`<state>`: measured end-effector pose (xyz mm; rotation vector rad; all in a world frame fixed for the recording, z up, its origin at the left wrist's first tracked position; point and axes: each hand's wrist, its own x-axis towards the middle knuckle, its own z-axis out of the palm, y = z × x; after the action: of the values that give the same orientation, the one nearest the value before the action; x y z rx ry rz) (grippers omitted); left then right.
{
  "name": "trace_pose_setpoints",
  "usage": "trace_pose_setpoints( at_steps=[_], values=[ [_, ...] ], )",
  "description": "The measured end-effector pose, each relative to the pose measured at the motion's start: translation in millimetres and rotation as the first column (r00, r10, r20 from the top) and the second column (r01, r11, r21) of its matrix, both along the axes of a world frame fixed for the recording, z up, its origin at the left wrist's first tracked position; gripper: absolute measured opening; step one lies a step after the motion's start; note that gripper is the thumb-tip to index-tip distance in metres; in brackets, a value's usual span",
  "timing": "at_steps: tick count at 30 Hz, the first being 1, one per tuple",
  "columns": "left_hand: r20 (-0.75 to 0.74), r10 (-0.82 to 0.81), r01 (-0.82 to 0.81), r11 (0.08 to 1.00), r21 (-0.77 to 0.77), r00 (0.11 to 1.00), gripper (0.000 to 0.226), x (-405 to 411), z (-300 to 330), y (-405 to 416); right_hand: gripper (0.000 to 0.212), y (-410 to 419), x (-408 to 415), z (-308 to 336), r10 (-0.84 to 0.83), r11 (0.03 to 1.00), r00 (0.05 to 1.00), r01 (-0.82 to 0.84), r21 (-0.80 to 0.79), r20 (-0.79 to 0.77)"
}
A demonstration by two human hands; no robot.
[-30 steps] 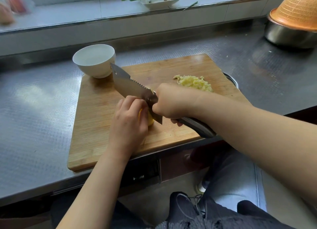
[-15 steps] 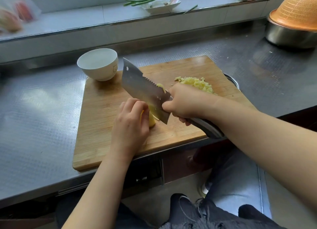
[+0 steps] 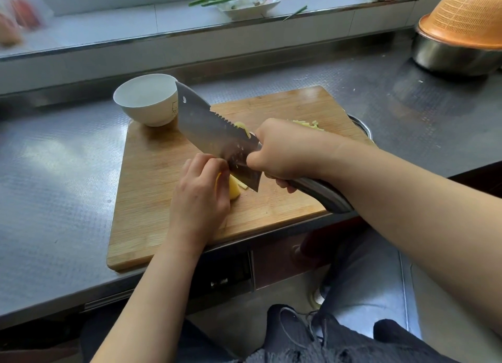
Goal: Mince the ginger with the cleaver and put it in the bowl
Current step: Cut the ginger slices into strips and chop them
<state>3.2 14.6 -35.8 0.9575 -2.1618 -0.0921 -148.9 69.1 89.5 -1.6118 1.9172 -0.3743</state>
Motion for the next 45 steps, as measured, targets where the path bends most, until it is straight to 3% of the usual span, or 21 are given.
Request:
trace_pose_setpoints(
  at_steps=[19,33,38,45],
  values=[
    [-0.052,-0.018,0.018,1.0,-0.008,0.998,0.005,0,-2,0,0.015,-7,14,-27,0.009,0.993,0.994,0.004,0.12,-0.105],
    [-0.013,-0.022,0.022,1.0,-0.008,1.0,0.01,2,0,2,0.023,4,-1,-13,-0.046,0.999,0.999,0.046,0.003,0.018],
    [0.004,-0.004,0.004,1.0,0.004,1.0,0.011,2,2,4,0.015,8,3,0,-0.004,1.0,1.0,0.004,-0.028,0.008],
    [-0.002,-0.012,0.012,1.0,0.011,1.0,0.011,2,1,3,0.02,6,8,3,0.005,1.0,0.999,-0.005,0.008,-0.037]
  ],
)
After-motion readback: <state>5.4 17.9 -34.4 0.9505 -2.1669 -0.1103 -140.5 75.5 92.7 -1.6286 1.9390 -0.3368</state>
